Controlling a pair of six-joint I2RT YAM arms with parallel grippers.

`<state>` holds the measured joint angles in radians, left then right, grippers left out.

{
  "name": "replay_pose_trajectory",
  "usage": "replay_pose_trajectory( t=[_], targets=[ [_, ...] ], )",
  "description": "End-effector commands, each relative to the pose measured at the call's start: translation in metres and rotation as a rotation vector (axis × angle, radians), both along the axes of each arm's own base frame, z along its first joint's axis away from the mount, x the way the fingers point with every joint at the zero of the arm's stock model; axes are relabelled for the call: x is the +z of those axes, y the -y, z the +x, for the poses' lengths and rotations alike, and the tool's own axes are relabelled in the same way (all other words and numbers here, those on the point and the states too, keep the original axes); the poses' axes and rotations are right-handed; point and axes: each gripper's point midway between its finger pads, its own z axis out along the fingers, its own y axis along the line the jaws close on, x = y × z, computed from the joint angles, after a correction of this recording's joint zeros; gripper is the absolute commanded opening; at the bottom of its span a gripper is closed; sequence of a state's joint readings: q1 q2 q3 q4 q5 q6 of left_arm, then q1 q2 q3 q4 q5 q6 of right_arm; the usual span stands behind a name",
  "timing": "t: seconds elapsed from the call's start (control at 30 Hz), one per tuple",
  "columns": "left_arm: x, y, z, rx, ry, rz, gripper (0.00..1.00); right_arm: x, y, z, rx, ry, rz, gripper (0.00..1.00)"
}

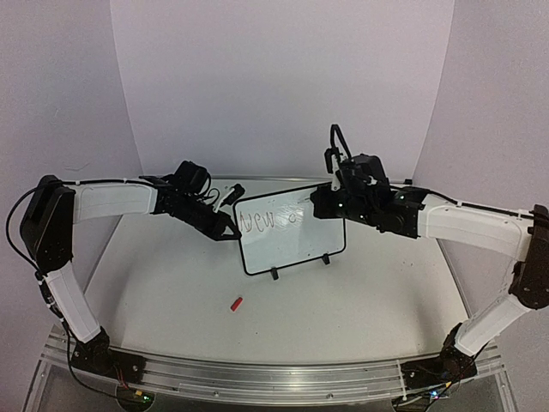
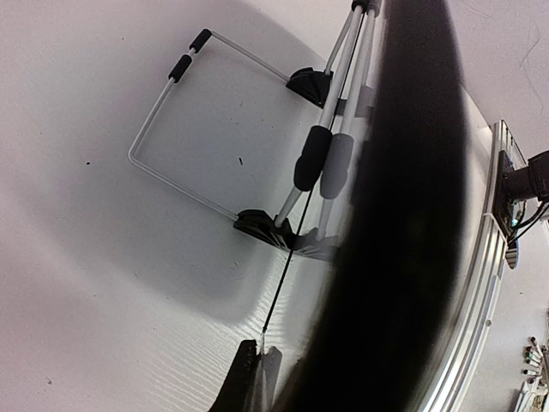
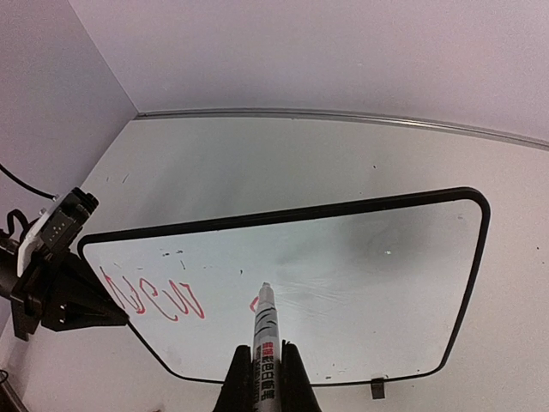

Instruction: Write a sentence on the whiteboard

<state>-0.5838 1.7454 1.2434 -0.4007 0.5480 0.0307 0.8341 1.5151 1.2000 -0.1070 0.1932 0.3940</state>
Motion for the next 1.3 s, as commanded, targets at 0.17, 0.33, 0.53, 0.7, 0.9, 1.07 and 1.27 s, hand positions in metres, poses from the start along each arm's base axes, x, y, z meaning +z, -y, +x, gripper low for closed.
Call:
replay_pose_trajectory(
  t=[0.17,0.33,0.53,0.7,0.9,1.07,1.27],
  targets=[
    [0.012,0.004,0.002,-0.013,0.048,0.008,0.00,0.008,-0.008,0.018,-0.013,0.031,-0.013,0.00],
    [0.012,0.004,0.001,-0.015,0.048,0.009,0.00,0.001,-0.008,0.023,-0.022,0.025,-0.032,0.00],
    [0.012,0.004,0.002,-0.014,0.049,0.010,0.00,-0.016,-0.007,0.024,-0.028,0.002,-0.063,0.00],
    [0.013,0.004,0.002,-0.015,0.050,0.008,0.00,-0.029,-0.001,0.019,-0.036,-0.026,-0.076,0.00],
    [0.013,0.004,0.001,-0.015,0.050,0.008,0.00,-0.041,0.005,0.011,-0.039,-0.056,-0.084,0.00],
    [0.014,0.004,0.001,-0.015,0.050,0.008,0.00,-0.054,0.007,0.009,-0.039,-0.083,-0.093,0.00],
    [0.013,0.005,0.001,-0.016,0.051,0.008,0.00,-0.044,0.004,0.010,-0.035,-0.068,-0.076,0.00]
  ],
)
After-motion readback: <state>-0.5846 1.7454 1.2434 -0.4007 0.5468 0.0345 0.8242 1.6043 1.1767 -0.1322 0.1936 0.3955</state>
